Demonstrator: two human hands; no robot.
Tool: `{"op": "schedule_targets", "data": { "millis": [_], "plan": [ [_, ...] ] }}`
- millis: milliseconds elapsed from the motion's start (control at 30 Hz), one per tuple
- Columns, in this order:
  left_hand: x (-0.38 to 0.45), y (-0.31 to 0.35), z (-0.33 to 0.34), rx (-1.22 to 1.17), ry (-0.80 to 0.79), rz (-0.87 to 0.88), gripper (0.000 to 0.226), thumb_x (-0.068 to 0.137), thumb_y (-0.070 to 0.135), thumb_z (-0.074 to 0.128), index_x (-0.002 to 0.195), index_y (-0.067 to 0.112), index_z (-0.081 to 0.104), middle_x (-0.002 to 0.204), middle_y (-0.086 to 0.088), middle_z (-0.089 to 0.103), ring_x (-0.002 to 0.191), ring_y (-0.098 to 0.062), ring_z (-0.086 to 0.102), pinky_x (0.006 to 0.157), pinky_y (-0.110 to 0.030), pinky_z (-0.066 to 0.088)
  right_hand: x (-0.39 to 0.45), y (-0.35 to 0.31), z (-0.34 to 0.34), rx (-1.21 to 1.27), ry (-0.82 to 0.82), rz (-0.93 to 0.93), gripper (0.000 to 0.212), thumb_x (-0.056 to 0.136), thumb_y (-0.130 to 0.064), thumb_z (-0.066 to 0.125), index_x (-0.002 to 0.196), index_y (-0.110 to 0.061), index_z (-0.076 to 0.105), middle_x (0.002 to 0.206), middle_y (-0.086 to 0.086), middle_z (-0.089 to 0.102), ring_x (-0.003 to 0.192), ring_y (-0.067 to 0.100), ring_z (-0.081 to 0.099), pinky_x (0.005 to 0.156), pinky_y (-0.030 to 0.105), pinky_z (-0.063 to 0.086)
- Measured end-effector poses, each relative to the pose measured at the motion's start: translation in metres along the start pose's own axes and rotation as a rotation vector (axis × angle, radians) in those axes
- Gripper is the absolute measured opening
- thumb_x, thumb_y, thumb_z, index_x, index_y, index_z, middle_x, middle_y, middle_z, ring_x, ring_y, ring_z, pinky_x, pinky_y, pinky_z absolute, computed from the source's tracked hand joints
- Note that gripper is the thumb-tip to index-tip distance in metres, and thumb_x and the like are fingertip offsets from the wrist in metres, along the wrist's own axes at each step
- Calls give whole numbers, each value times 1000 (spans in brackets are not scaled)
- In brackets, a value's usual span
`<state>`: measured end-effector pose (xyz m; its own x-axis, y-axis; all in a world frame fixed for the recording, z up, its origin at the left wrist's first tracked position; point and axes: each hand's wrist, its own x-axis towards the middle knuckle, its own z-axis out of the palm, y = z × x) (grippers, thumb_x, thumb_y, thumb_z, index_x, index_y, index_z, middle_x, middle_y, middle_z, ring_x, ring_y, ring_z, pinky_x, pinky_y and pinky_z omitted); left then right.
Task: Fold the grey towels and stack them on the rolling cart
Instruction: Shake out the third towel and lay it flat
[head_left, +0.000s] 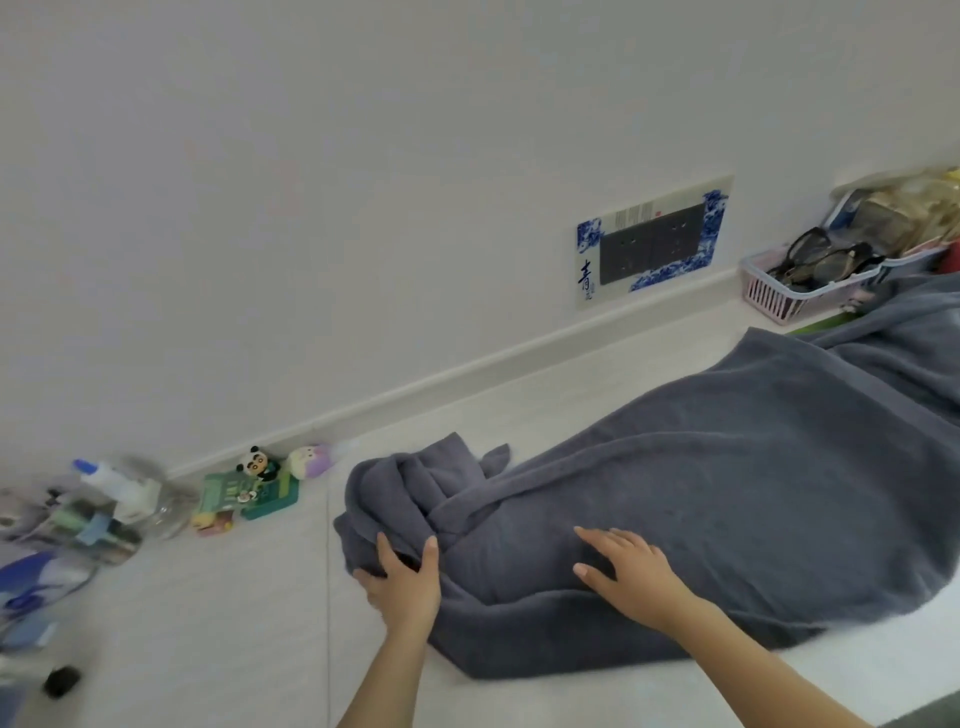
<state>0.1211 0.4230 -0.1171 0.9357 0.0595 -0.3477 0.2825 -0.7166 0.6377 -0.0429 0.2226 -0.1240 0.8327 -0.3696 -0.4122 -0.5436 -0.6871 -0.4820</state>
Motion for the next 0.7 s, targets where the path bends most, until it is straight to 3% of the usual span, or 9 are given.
{"op": "schedule_targets", "data": {
  "millis": [100,233,333,400,500,600,633,700],
  "plan": [
    [23,-7,-17,-277,51,-82,74,84,40,67,144,11,35,146,-20,37,132,-40,36,109,-50,34,5,-22,15,49,-5,63,55,96,-55,28,147,-37,20,155,-9,21,145,18,6,115,40,11],
    [54,-15,-29,-583,-99,-232,85,72,53,74,140,17,39,138,-16,48,120,-39,50,98,-52,46,8,-37,24,91,-19,167,52,99,-50,24,148,-36,14,158,-7,13,146,21,0,116,42,8],
    [59,-5,-38,-340,-63,-130,66,81,55,64,132,15,51,130,-18,52,118,-37,50,90,-42,46,5,-37,28,84,-45,228,53,99,-49,23,149,-35,9,158,-8,12,146,20,0,116,40,10],
    [62,5,-43,-150,-28,-69,51,85,59,57,116,18,60,119,-17,56,111,-34,52,79,-35,43,3,-38,28,75,-50,270,54,99,-49,22,149,-34,8,158,-7,13,146,18,1,116,38,13],
    [68,13,-42,-91,-122,-82,47,84,62,54,100,18,61,100,-11,55,102,-32,55,85,-36,49,1,-40,21,109,-48,317,59,96,-55,23,149,-30,16,156,0,21,146,19,6,115,40,18],
    [73,20,-40,-477,-255,-148,46,87,49,60,110,9,60,93,-9,60,98,-33,57,92,-46,49,7,-47,10,96,-65,342,93,73,-79,12,148,-24,22,150,1,34,141,22,25,112,40,26],
    [74,23,-42,-663,-314,-203,45,88,46,61,113,10,57,100,-11,61,102,-34,57,93,-46,48,12,-50,6,69,-74,349,95,74,-80,12,148,-22,23,148,3,38,137,23,33,110,39,29],
    [73,29,-58,-1031,-433,-247,48,87,42,62,120,9,53,116,-15,60,110,-34,55,96,-47,46,23,-57,-1,-7,-87,346,71,93,-63,21,146,-16,27,145,6,42,130,25,42,107,38,34]
  ]
}}
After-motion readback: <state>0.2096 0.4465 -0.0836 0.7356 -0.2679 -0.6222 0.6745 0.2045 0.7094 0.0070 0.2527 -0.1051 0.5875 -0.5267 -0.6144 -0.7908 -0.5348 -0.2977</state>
